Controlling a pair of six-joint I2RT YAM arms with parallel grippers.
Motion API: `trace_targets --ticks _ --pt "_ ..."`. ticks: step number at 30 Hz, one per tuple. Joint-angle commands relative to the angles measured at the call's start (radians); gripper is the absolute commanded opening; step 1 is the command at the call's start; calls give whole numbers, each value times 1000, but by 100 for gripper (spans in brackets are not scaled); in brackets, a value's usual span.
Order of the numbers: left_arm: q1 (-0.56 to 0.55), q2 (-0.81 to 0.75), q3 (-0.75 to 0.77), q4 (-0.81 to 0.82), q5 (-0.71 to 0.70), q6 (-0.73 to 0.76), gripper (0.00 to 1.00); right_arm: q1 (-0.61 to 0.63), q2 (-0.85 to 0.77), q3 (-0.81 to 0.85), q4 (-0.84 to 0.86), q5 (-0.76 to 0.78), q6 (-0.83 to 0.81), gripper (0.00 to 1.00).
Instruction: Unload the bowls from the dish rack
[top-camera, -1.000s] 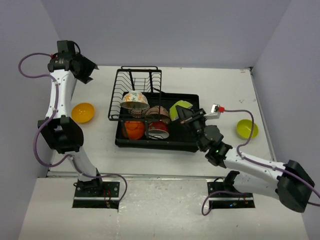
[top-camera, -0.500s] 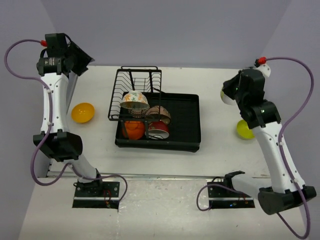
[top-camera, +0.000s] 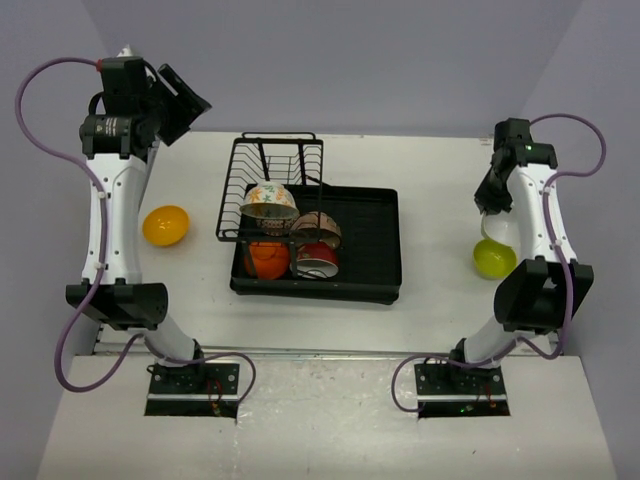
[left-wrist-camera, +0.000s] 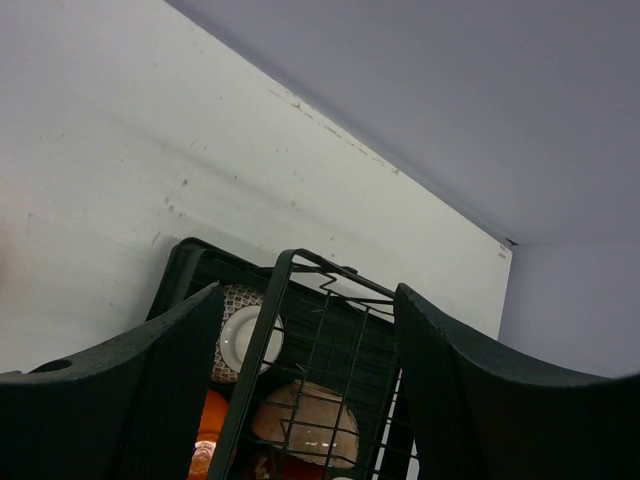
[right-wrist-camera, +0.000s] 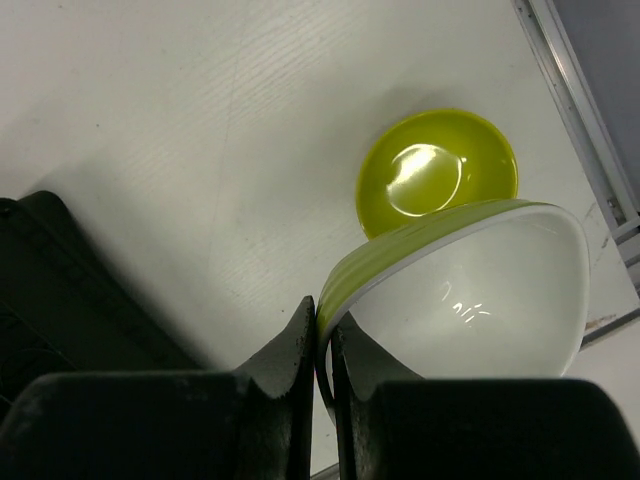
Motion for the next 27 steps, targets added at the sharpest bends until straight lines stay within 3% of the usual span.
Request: trace_targets --ticks 1,5,14,19,27 --pt "2 5 95 -4 -8 44 70 -5 74 107 -48 2 -65 0" --pt "2 19 131 -3 -2 28 70 -51 123 121 -50 -13 -48 0" --pt "-4 -19 82 20 58 5 68 -143 159 -23 39 -55 -54 0" --pt "-30 -31 62 14 62 8 68 -148 177 -115 110 -82 -68 0" --pt "-47 -62 19 13 67 13 68 -148 269 -97 142 -77 -54 0"
